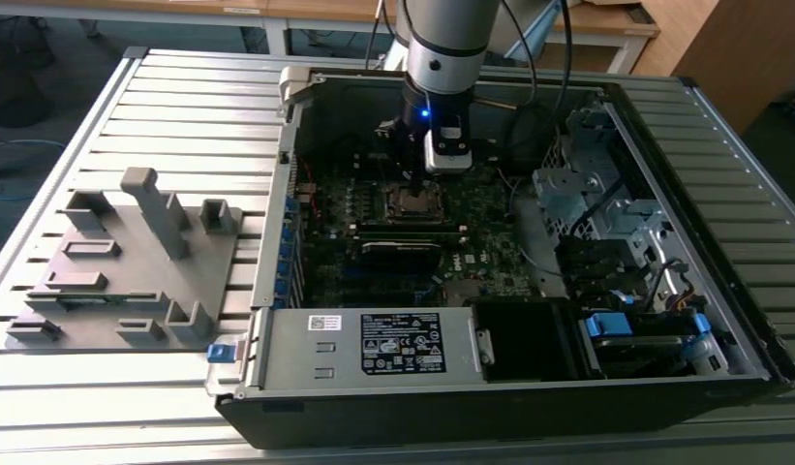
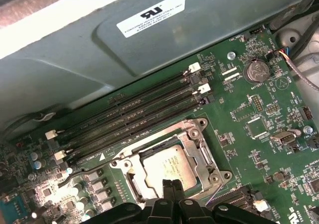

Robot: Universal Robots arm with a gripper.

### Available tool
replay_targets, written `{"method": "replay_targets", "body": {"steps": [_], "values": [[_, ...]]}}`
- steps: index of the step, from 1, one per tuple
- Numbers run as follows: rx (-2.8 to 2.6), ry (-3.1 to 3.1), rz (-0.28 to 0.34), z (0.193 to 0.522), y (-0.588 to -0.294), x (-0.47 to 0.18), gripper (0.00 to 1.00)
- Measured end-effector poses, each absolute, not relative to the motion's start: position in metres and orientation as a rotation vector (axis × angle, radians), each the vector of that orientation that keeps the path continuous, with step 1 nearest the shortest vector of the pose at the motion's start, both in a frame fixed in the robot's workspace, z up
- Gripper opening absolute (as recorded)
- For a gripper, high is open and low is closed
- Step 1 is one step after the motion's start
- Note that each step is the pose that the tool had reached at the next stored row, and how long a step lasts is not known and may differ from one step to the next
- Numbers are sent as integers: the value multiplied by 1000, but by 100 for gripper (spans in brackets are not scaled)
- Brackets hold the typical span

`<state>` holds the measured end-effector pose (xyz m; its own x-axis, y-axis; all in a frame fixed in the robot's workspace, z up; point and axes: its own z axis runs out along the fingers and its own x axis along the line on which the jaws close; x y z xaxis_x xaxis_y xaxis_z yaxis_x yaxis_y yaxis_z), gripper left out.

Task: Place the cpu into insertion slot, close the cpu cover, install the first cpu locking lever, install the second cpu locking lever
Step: 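Close the cpu cover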

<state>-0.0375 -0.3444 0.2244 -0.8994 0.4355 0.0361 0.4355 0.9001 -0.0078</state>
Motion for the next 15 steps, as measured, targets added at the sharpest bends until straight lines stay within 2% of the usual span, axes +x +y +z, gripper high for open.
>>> {"method": "replay_targets", "body": {"steps": [15], "values": [[-571, -3052, 0, 224, -344, -38, 10]]}}
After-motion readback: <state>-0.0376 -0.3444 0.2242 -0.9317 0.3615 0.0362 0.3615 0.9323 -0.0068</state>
